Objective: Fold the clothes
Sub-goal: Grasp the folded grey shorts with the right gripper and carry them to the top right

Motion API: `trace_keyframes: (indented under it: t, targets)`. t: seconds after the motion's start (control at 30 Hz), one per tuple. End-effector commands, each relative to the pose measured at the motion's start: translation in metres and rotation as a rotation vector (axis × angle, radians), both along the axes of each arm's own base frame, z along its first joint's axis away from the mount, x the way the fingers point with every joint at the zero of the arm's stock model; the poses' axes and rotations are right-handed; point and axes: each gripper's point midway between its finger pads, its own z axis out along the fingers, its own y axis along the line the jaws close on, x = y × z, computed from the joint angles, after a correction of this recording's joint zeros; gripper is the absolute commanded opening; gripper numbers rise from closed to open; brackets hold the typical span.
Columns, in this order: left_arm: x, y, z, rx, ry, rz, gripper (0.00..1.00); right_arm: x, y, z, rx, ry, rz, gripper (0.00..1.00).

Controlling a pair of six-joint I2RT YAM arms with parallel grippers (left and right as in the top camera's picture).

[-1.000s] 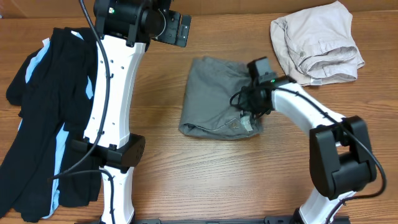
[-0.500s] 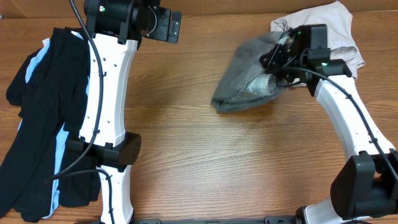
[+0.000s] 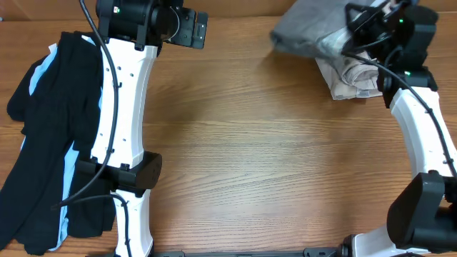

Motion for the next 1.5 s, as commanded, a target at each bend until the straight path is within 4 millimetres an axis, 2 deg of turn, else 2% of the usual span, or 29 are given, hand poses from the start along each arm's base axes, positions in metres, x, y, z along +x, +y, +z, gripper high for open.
trace_keyframes:
  t: [0.0,0.23,0.33,0.4,0.53,0.67,0.8,1.0,1.03,1.07,1.1,1.13,1.23,1.3,1.37,1.47]
  targets:
    - [0.002,0.004,-0.002,0.000,0.004,0.022,1.00,-0.001,-0.039,0.048,0.008,-0.116,-0.189,0.04]
    - [0.001,0.004,-0.014,0.010,0.040,0.022,1.00,0.003,-0.077,0.066,-0.026,-0.202,-0.402,0.04]
    - [0.001,0.004,-0.024,0.020,0.071,0.022,1.00,0.011,-0.082,0.062,-0.025,-0.230,-0.414,0.04]
    - [0.002,0.006,-0.031,0.034,0.086,0.029,1.00,0.019,-0.083,0.052,-0.026,-0.231,-0.415,0.04]
    - [0.005,0.007,-0.045,0.050,0.112,0.034,1.00,0.037,-0.088,0.015,-0.028,-0.183,-0.424,0.04]
    - [0.009,0.006,-0.056,0.054,0.128,0.034,1.00,0.044,-0.090,-0.035,-0.038,-0.047,-0.431,0.04]
    - [0.016,0.004,-0.064,0.052,0.122,0.034,1.00,0.031,-0.107,-0.080,-0.070,0.127,-0.527,0.04]
    - [0.022,0.002,-0.072,0.052,0.120,0.034,1.00,0.007,-0.129,-0.117,-0.099,0.303,-0.588,0.04]
    - [0.022,0.002,-0.074,0.053,0.123,0.034,1.00,0.001,-0.132,-0.126,-0.105,0.345,-0.591,0.10]
    - [0.022,0.002,-0.075,0.054,0.126,0.033,1.00,-0.002,-0.132,-0.131,-0.114,0.370,-0.585,0.30]
    - [0.022,0.002,-0.076,0.054,0.128,0.033,1.00,-0.006,-0.132,-0.136,-0.126,0.397,-0.574,0.66]
    - [0.022,0.002,-0.078,0.055,0.132,0.034,1.00,-0.012,-0.132,-0.142,-0.142,0.434,-0.560,0.85]
    - [0.022,0.002,-0.081,0.057,0.140,0.033,1.00,-0.031,-0.133,-0.149,-0.173,0.518,-0.547,0.93]
    - [0.021,0.002,-0.083,0.059,0.145,0.033,1.00,-0.042,-0.133,-0.140,-0.216,0.538,-0.523,0.94]
    - [0.021,0.002,-0.084,0.059,0.146,0.033,1.00,-0.052,-0.131,-0.119,-0.284,0.520,-0.480,0.94]
    - [0.021,0.002,-0.084,0.060,0.148,0.033,1.00,-0.067,-0.126,-0.074,-0.396,0.451,-0.422,0.98]
